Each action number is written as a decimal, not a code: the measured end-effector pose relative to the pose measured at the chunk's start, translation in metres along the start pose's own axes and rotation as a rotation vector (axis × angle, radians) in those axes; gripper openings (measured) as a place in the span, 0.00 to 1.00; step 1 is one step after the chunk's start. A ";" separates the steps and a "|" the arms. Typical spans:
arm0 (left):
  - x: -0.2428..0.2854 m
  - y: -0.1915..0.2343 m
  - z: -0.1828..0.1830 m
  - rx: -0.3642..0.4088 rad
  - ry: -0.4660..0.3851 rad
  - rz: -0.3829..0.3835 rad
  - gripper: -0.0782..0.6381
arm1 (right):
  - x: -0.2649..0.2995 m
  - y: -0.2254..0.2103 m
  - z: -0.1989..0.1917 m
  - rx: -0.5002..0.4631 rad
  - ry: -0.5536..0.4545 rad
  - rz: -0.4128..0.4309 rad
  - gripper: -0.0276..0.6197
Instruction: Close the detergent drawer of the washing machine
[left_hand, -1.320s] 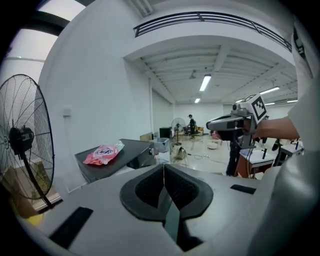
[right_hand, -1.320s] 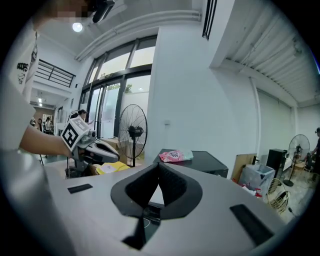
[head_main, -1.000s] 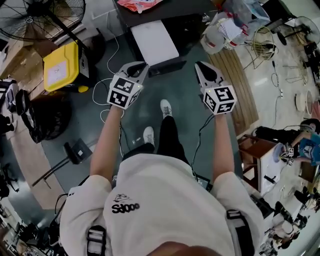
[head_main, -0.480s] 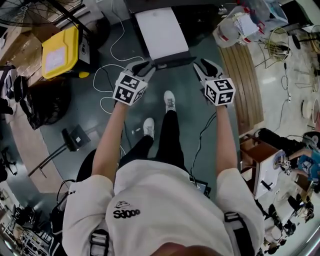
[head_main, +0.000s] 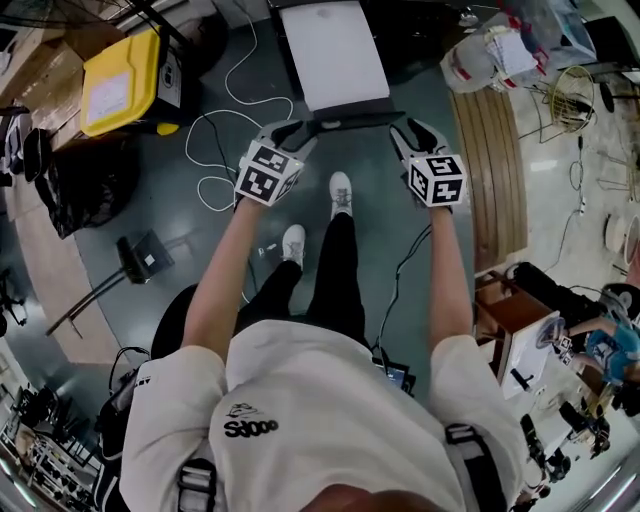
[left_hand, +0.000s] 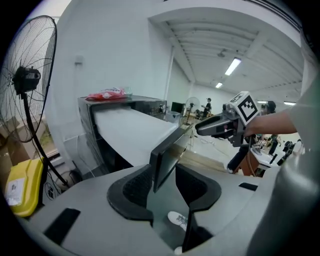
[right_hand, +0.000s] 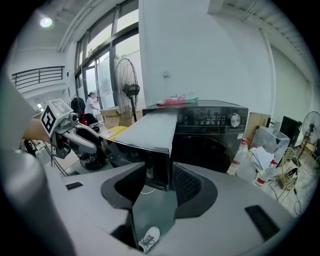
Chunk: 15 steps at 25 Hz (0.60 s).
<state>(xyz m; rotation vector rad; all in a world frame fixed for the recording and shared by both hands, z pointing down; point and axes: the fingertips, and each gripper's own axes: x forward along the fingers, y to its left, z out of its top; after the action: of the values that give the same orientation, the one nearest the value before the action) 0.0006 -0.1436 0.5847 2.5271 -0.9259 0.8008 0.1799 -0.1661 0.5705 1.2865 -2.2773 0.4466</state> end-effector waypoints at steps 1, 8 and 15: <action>0.002 0.001 -0.003 -0.002 0.004 0.002 0.33 | 0.003 -0.001 -0.001 -0.004 0.003 0.000 0.27; 0.014 0.010 -0.006 -0.025 0.010 0.033 0.33 | 0.014 -0.013 0.003 0.016 -0.015 -0.027 0.27; 0.015 0.016 -0.002 -0.036 -0.011 0.031 0.33 | 0.014 -0.015 0.004 0.017 -0.015 -0.034 0.29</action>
<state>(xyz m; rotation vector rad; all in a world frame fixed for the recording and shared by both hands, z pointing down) -0.0014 -0.1615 0.5968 2.4949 -0.9767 0.7730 0.1859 -0.1861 0.5755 1.3392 -2.2651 0.4473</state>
